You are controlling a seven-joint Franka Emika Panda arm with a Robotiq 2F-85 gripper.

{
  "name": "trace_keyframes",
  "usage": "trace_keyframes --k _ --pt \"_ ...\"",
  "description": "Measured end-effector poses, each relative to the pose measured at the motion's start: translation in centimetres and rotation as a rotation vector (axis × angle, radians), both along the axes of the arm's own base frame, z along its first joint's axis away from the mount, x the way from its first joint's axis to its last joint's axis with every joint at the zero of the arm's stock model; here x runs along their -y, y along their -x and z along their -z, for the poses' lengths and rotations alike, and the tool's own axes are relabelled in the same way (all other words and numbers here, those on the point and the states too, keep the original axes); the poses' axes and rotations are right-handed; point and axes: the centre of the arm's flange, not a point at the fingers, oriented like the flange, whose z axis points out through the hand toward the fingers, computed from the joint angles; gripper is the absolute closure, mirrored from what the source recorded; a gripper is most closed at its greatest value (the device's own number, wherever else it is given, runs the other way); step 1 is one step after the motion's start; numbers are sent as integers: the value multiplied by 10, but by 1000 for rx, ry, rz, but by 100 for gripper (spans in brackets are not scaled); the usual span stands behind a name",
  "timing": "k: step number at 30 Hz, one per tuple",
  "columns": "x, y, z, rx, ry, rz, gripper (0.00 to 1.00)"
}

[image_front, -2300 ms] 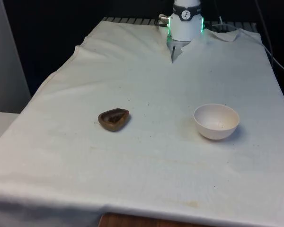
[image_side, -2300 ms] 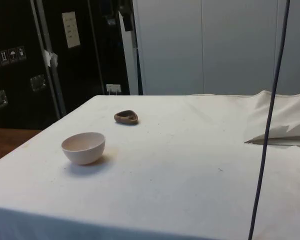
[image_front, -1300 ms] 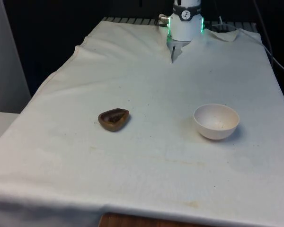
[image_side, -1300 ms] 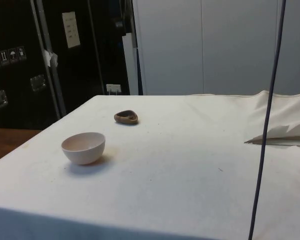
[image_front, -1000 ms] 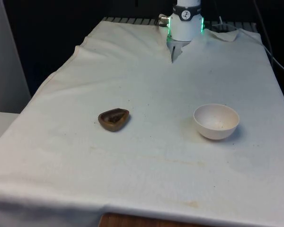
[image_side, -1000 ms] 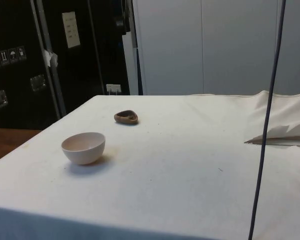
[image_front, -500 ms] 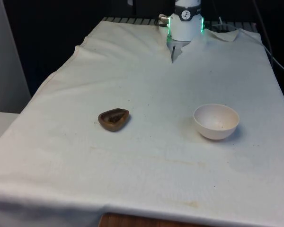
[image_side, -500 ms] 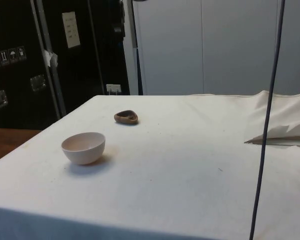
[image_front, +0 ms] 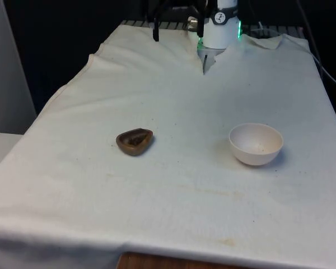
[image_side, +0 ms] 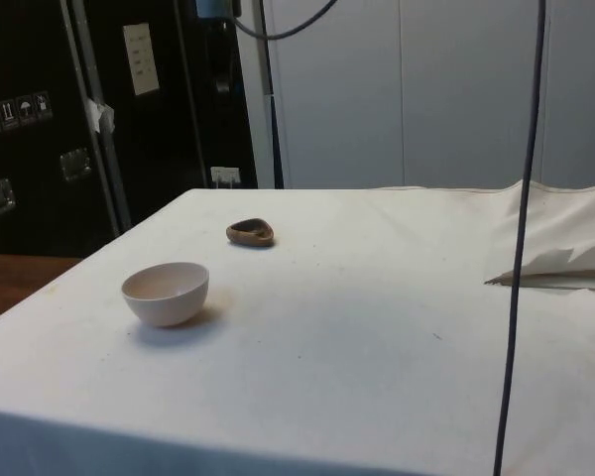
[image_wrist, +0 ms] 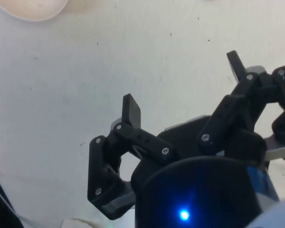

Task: Pour the coffee beans from the cup into the bowl.

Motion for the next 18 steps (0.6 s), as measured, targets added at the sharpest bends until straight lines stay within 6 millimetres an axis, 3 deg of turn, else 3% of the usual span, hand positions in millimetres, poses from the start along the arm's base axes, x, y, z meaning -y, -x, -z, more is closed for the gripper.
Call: trace_keyframes --k 18 --pt "6 -14 41 6 47 -98 0"
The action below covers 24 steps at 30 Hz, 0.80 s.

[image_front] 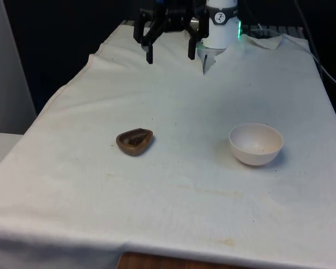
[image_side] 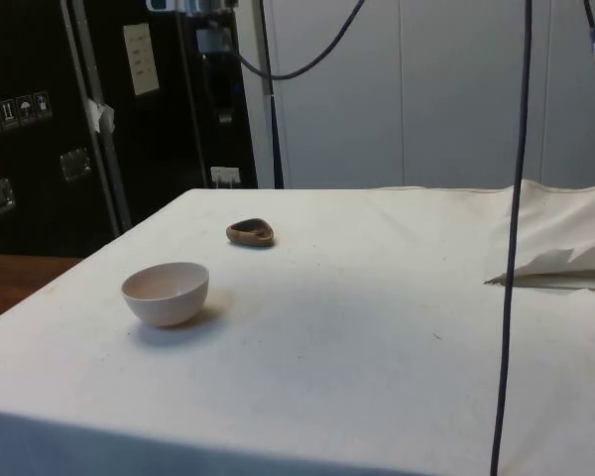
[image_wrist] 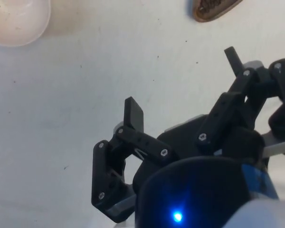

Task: Pour the coffee beans from the cup into the bowl.

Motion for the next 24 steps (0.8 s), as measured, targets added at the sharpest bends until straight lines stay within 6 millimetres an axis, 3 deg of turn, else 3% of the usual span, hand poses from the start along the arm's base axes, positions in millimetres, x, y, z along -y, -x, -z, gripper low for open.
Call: trace_keyframes --k 16,24 --pt "5 -2 12 27 64 -81 0" --pt "18 -3 23 14 85 -110 0"
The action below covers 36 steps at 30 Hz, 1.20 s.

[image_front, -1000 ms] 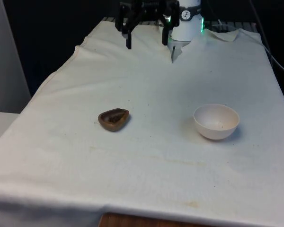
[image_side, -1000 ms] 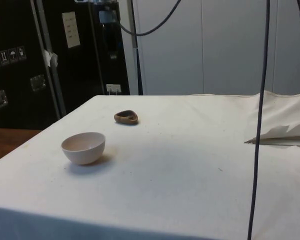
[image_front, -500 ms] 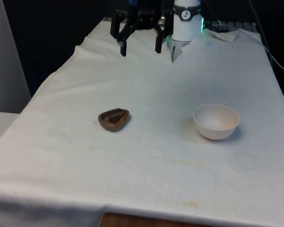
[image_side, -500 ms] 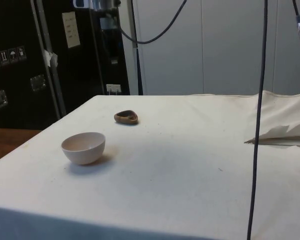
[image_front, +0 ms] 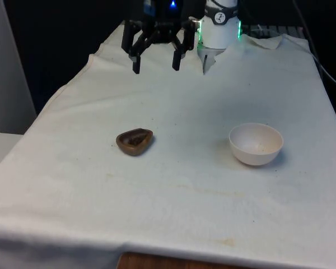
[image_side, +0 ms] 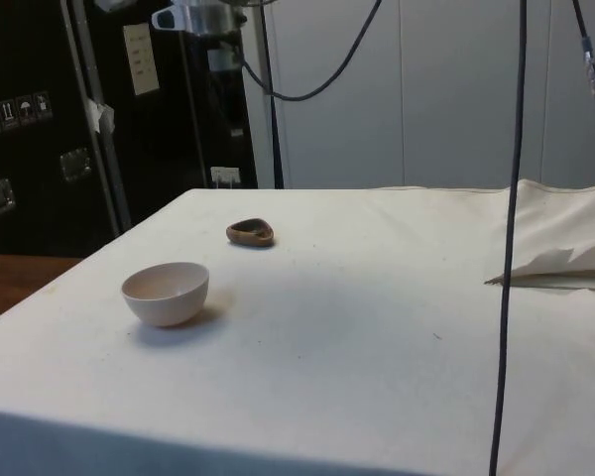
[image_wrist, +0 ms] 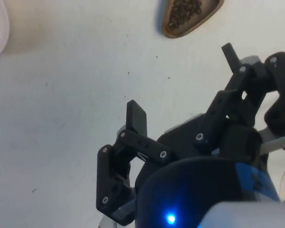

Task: Pour the coffee beans from the cup into the bowl.

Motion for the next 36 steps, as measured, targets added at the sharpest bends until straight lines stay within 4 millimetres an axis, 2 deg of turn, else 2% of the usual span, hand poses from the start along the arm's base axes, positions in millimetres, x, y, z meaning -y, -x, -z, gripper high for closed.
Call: trace_keyframes --k 3,9,21,25,30,36 --pt "4 -1 4 -2 4 -6 0" --pt "28 -2 30 -8 23 -18 0" --pt "50 -8 54 12 35 -41 0" --pt "54 -15 66 18 41 -53 0" --pt "57 -21 70 19 39 -60 0" --pt "68 -38 84 25 37 -74 0"
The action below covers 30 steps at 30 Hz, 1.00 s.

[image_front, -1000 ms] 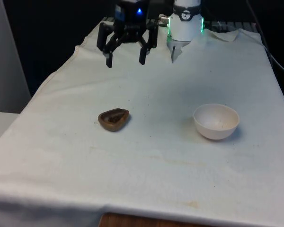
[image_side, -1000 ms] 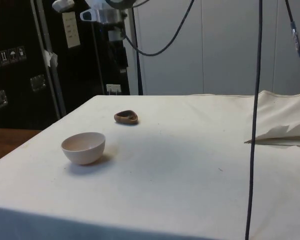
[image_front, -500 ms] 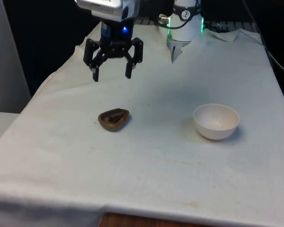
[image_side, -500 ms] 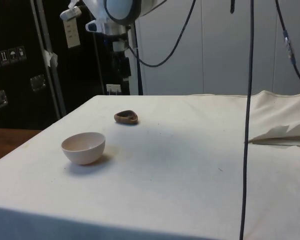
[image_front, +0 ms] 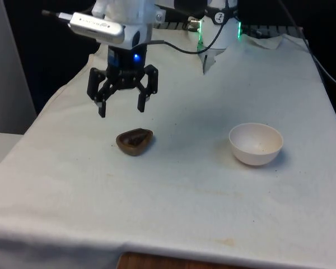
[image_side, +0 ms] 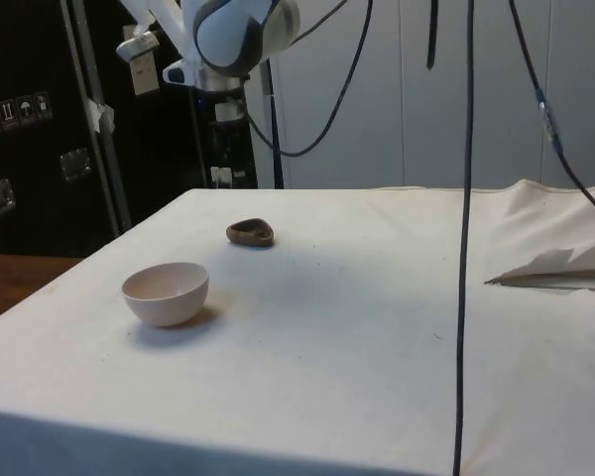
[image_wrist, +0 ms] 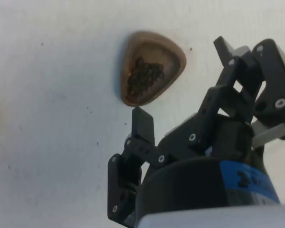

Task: Pour the coffee beans from the cup into the bowl.

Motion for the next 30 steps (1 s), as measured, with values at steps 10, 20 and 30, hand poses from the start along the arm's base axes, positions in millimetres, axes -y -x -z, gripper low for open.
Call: trace_keyframes --k 10,20,30 --pt "9 0 14 -11 -42 -22 0" --pt "14 -4 27 -31 -104 -57 0" --pt "15 -12 33 -80 -117 -88 0"
